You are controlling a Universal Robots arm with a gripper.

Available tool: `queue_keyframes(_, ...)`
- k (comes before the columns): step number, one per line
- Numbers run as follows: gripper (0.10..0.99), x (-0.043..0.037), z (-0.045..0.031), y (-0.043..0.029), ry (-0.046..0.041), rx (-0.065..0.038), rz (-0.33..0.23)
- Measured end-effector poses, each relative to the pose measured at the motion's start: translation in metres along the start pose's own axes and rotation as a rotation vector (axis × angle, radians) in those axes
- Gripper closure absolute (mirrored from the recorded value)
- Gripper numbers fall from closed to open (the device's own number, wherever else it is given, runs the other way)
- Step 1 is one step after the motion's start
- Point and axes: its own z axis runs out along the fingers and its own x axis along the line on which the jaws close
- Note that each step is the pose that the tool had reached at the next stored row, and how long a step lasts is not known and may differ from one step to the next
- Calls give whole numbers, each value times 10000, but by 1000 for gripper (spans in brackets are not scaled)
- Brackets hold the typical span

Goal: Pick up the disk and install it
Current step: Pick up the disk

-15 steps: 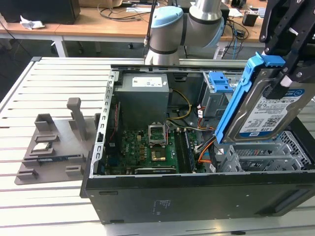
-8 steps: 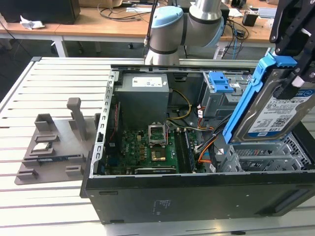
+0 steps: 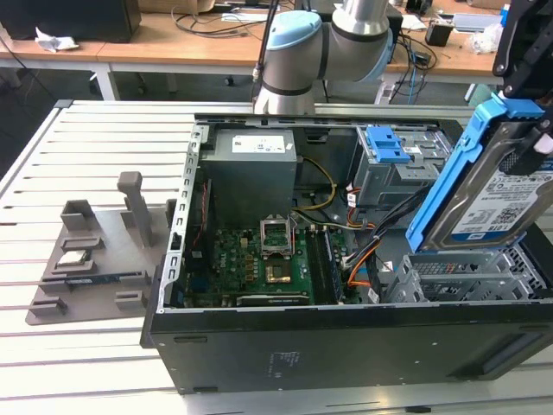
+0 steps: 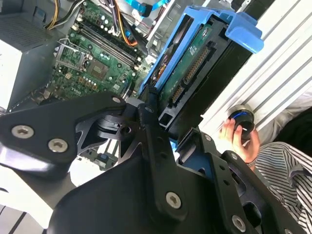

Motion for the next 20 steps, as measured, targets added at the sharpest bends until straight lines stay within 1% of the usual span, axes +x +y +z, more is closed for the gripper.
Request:
queue_keyframes(1, 718, 2, -2, -34, 5, -2, 0)
queue_keyframes(3, 718, 3, -4, -65, 11, -5, 0)
queue_keyframes(6, 718, 6, -7, -138, 24, -11, 2)
queue_keyframes(8, 718, 7, -4, -166, 29, -15, 1)
queue_keyframes(9, 718, 8, 0, -173, 30, -17, 2)
queue_keyframes(11, 718, 11, 45, -201, 29, -38, 2)
queue_keyframes(15, 718, 14, 103, -242, 28, -60, 3)
queue_keyframes(20, 718, 16, 121, -271, 32, -63, 3)
